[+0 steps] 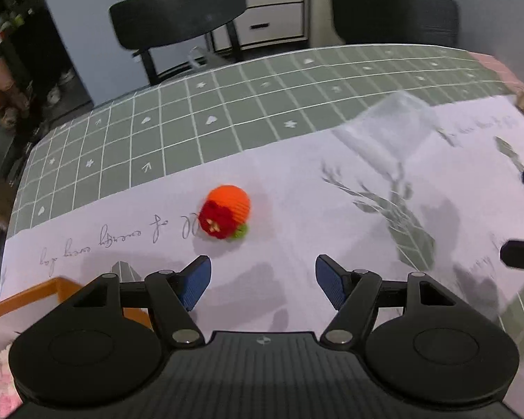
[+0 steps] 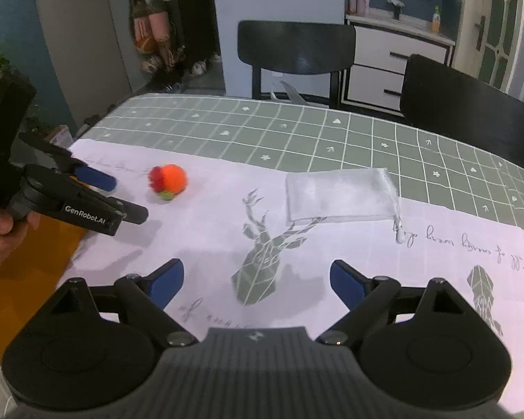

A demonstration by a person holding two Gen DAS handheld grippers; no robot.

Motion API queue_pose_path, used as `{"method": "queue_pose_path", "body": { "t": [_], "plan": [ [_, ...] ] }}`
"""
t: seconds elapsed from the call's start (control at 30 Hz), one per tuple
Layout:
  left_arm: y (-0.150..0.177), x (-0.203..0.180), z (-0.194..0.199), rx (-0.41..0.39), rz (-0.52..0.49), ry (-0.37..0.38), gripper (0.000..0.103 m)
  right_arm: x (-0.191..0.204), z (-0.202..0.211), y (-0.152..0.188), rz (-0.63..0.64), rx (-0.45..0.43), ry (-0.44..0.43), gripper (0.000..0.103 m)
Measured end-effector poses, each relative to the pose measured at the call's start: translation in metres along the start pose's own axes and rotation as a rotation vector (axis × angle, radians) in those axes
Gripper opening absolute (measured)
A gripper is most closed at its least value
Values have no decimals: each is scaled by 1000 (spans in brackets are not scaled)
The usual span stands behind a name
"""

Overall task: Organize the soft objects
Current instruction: 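Move left tool to the orange crocheted fruit while right tool moves to the clear bag, then grasp the orange crocheted fruit with left tool while right tool grasps the clear bag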

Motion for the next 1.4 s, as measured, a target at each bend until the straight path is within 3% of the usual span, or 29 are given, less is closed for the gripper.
{"method": "queue_pose_path", "body": {
  "t": [0.3, 0.5, 0.57, 0.63, 0.8, 1.4],
  "plan": [
    [-19, 23, -39, 8, 141, -57, 80, -26, -64, -36, -85, 22, 84, 93],
    [-23, 27, -47, -34, 184, -56, 80, -37, -98, -49, -97, 18, 123, 93],
    [-23, 28, -53, -29, 199, -46, 74, -40, -109, -53, -102, 15, 141, 93],
    [-22, 29, -58, -4, 214, -39, 62, -46, -120, -57, -125, 18, 150, 93],
    [-17, 32, -63, 13, 202, -39, 47, -54, -147, -60, -154, 57, 137, 94],
    [-15, 29, -63, -10, 159, -27, 43, -45, -195, -63, -87, 48, 196, 96]
  ]
}}
Point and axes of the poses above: each gripper's, at about its wrist camera, not at the fingertips, and z roughly against the way its jaws point, x to its left, y to its underside, the point moved 4 cm from there along -z, roughly the way its jaws point, and after that the axes turned 7 degrees about y, right-handed, at the moved point
